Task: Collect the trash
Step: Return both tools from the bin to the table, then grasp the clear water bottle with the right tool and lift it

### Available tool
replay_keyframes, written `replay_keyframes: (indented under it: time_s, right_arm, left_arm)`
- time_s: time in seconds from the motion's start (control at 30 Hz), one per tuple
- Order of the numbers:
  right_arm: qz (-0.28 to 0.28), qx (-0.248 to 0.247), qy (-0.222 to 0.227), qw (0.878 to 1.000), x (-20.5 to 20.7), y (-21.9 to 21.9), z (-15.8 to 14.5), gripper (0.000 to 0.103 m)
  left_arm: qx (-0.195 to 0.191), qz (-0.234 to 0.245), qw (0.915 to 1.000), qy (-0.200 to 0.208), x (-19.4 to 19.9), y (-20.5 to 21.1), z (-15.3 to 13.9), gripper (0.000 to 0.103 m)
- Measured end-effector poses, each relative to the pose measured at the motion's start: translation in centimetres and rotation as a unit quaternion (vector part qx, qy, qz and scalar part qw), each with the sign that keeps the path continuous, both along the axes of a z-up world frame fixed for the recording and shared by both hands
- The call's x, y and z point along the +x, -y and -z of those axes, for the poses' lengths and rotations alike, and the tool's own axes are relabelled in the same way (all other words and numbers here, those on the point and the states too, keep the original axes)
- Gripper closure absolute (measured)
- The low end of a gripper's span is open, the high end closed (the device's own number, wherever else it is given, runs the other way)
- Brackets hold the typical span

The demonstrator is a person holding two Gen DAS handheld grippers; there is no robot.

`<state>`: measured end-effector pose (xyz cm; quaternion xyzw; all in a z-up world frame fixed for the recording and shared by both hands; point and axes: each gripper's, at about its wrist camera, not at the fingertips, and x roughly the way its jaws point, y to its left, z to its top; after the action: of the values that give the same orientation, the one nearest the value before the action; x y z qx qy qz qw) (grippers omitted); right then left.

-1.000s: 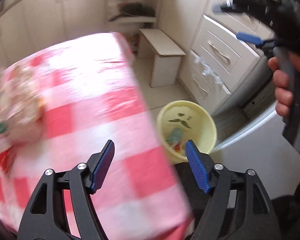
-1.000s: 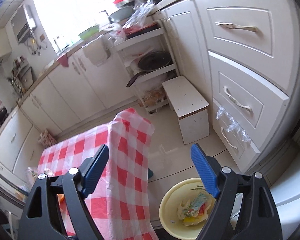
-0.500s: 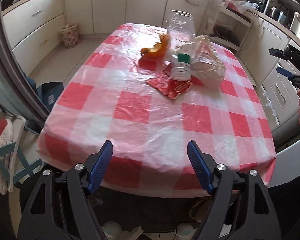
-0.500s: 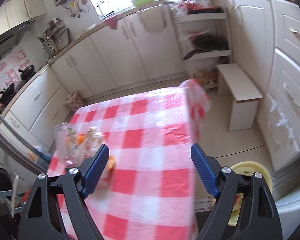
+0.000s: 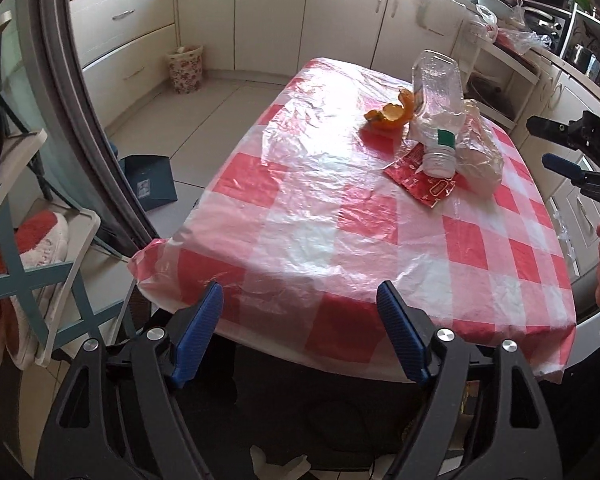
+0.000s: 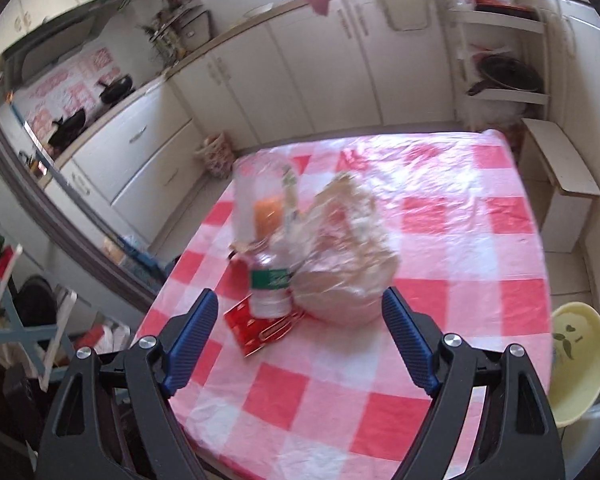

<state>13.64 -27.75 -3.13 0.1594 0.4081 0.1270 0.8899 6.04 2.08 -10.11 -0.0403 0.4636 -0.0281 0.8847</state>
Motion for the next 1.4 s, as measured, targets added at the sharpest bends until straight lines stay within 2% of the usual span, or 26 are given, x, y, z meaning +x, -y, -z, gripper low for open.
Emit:
replay_keyframes:
  time_s: [0.17,0.4,0.67,0.87,1.03,1.17,1.33,1.4]
  right_arm:
    - [-0.046,-0.005,-0.010,0.999,0.2,-3.7,1.3,0.022]
    - [-0.080,-0.003,-0.021,0.997,0.7,-6.1,2.2,0.022]
    - [-0.101,0.055,-0.046,0.992,2.3,-8.1,3.8,0.022]
    - [-0.098,0.095,-0.075,0.988,4.0,-7.8,6.1,0.022]
    - [-0.065,0.115,-0.085,0.988,4.9,-5.3,6.9,0.022]
    - [-0.037,0.128,-0.086,0.987,5.0,-2.7,6.8,0.022]
    - [-0.012,0.128,-0.087,0.988,4.3,0.2,6.5,0.022]
    - [-0.008,0.125,-0.087,0.988,3.9,1.0,6.4,0.022]
  left_arm:
    - [0.002,-0.011,0.9999,-0.007,-0.4,-1.2,0.6,0.027]
    - [-0.008,-0.022,0.9996,-0.014,-0.1,-2.0,1.0,0.026]
    - [-0.003,-0.024,0.9997,-0.002,0.7,-2.8,0.3,0.024]
    - [0.021,-0.028,0.9990,0.027,3.2,-3.4,-1.7,0.022]
    - [0.058,0.004,0.9973,0.045,7.6,-0.9,-2.3,0.021]
    - [0.092,0.049,0.9937,0.042,12.5,2.4,-1.1,0.021]
    - [0.157,0.127,0.9785,0.042,18.0,8.1,1.4,0.021]
    - [0.156,0.148,0.9756,0.043,19.4,9.8,2.1,0.022]
